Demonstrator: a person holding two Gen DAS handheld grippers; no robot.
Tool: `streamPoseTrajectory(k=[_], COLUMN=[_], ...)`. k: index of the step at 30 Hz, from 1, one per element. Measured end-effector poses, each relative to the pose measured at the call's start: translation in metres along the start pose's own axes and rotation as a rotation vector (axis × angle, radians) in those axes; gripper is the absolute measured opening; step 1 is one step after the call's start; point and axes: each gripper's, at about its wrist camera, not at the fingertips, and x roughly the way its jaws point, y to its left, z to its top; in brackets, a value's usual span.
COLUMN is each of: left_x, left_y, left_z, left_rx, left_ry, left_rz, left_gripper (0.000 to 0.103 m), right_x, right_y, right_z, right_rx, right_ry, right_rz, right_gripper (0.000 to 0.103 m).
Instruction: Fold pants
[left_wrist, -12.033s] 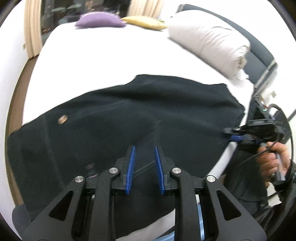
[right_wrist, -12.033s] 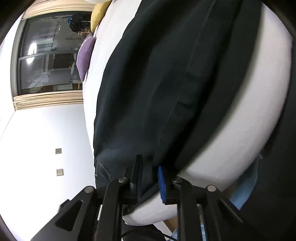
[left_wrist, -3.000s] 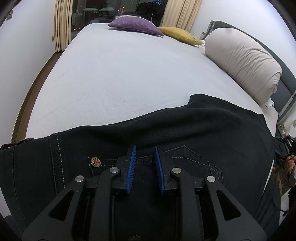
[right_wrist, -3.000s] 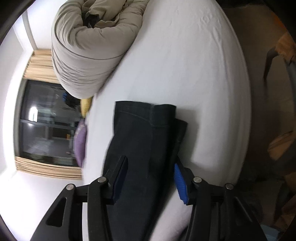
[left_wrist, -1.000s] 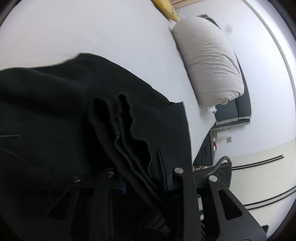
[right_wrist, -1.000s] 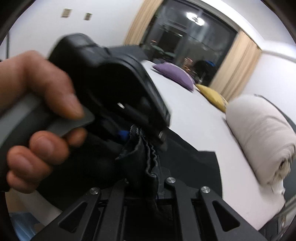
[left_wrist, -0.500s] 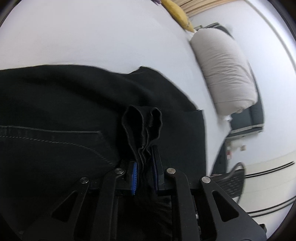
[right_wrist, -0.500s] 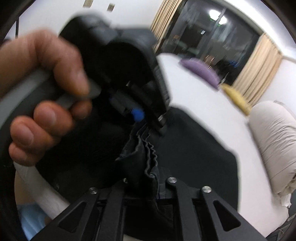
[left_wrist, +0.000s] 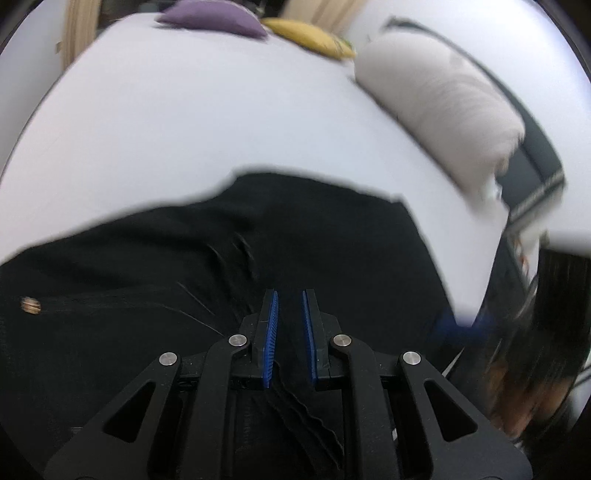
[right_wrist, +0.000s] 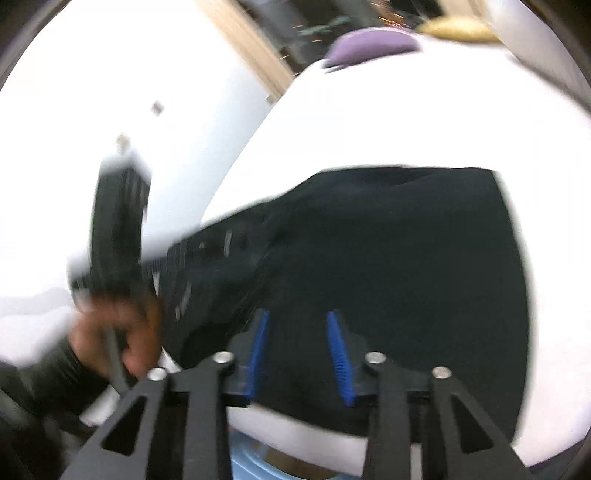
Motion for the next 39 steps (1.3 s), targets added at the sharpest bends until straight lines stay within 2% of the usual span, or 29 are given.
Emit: streamPoseTrajectory(k=[2,4,7,9,11,12,14,16,21,25,28,33,35,36,37,38,39], left_x=[0.023,0.025,0.028,0.022,0.017,0.02,0.021,0.019,0.016,0.014,0.009,0.007,0.003,0.0,-0.005,-0.009,-0.016], left_y=[0.005,0.008,0.012,0.021,0.021,0.023,0.025,0.03,0.041,0.046,0.052,0.053,0.052,0.05,0.048,0.046,0.044], left_z=[-0.012,-0.013,-0.009,-0.018,-0.023,-0.022,-0.022,-0.021,-0.028,-0.031,-0.033,-0.038,-0.039,-0.041,-0.044,-0.046,-0.049], left_rx=[0.025,0.046,0.028,0.023,0.036,0.04,0.042,0.033,0.026,0.021,0.021,0.019,0.02,0.023,0.029,0.033,0.037], left_ry=[0.047,0.021,0.032,0.024,0.012,0.008,0.006,0.002,-0.006,-0.012,-0.02,-0.034,-0.039,-0.047,-0.058,-0.064,-0.072], left_rz=[0.031,0.021,-0.001,-0.011,-0.009,-0.008,-0.013,-0.027,-0.043,-0.05,-0.053,-0.062,-0.06,-0.053,-0.034,-0.017,-0.001], left_gripper=[0.012,0.012,0.012,0.012,0.012,0.012,0.012,0.012,0.012,0.012,0.012,0.012,0.012,0.012,0.012,0.012,0.013], right_x=[-0.009,-0.004,0.014,0.027,0.04,0.046,0.049,0.046,0.028,0.011,0.006,-0.009,-0.017,-0.021,-0.027,-0.03,-0.03], right_y=[-0.027,-0.049,-0.075,-0.092,-0.109,-0.123,-0.144,-0.148,-0.15,-0.144,-0.135,-0.129,-0.114,-0.105,-0.095,-0.085,-0.076], right_z=[0.022,0.042,0.058,0.067,0.071,0.076,0.075,0.065,0.026,-0.012,-0.035,-0.049,-0.047,-0.043,-0.037,-0.03,-0.022], right_rx=[0.059,0.109,0.168,0.208,0.246,0.269,0.299,0.313,0.284,0.318,0.338,0.382,0.356,0.337,0.321,0.314,0.312], right_ry=[-0.016,0.0,0.014,0.03,0.041,0.056,0.076,0.077,0.153,0.157,0.151,0.134,0.122,0.102,0.06,0.002,-0.043], right_rz=[0.055,0.096,0.111,0.143,0.137,0.151,0.168,0.209,0.267,0.301,0.295,0.248,0.208,0.22,0.26,0.309,0.358], right_gripper=[0.026,0.025,0.025,0.024,0.017,0.004,0.0,0.0,0.0,0.0,0.0,0.0,0.009,0.018,0.031,0.04,0.058])
